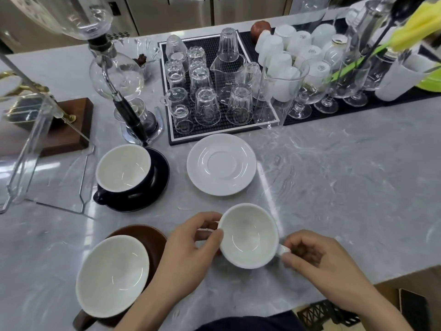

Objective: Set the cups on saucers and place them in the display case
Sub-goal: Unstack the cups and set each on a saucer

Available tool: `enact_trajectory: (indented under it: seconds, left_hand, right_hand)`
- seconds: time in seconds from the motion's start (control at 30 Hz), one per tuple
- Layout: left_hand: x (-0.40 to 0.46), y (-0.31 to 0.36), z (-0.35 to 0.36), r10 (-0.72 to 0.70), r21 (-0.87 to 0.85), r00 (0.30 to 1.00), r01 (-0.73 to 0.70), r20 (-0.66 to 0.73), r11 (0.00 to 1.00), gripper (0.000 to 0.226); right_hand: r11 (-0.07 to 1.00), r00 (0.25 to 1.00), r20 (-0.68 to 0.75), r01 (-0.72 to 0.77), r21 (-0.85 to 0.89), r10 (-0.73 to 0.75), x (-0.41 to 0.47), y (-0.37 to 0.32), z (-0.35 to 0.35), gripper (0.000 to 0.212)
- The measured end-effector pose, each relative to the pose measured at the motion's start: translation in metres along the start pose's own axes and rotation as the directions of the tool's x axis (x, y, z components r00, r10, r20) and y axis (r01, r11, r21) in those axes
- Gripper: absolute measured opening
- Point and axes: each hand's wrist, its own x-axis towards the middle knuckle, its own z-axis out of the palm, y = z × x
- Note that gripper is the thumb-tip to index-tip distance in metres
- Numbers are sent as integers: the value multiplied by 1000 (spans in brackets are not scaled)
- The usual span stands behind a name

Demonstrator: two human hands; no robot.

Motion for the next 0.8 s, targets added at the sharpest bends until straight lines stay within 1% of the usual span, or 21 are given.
enact_trajectory:
  seconds: [0.07, 0.17, 0.33, 0.5, 0.57, 0.67, 0.8]
  left_hand:
    - [0, -1, 1, 5, -10, 1000, -5, 5, 1000, 28]
    - [2, -3, 1, 14, -9, 1000, -14, 8, 1000, 28]
    - [1, -3, 4, 6, -55, 1000, -6, -2, 998, 32]
    - [0, 0, 5, -21, -93, 1000, 22, 2, 995, 34]
    - [-1, 3, 4, -44, -119, 999, 45, 9, 992, 36]
    - [-1, 6, 3, -43, -125, 999, 42, -6, 991, 38]
    - [2, 15, -1, -23, -137, 999, 18, -35, 990, 39]
  right_hand:
    - [999, 1000, 10, 23, -31, -23, 2, 2, 1, 13]
    - [1000, 1000, 24, 6, -28, -5, 5, 5, 2, 19]
    - [1000, 998, 54, -10, -5, 10, 8, 6, 1, 17]
    - [1000, 999, 45, -1, 18, 0, 8, 5, 1, 14]
    - [1000, 999, 38, 21, 16, -21, 8, 3, 1, 16]
    - [995, 995, 51, 93, -40, -91, 10, -3, 1, 21]
    - [990, 990, 20, 138, -42, -137, 17, -11, -1, 18]
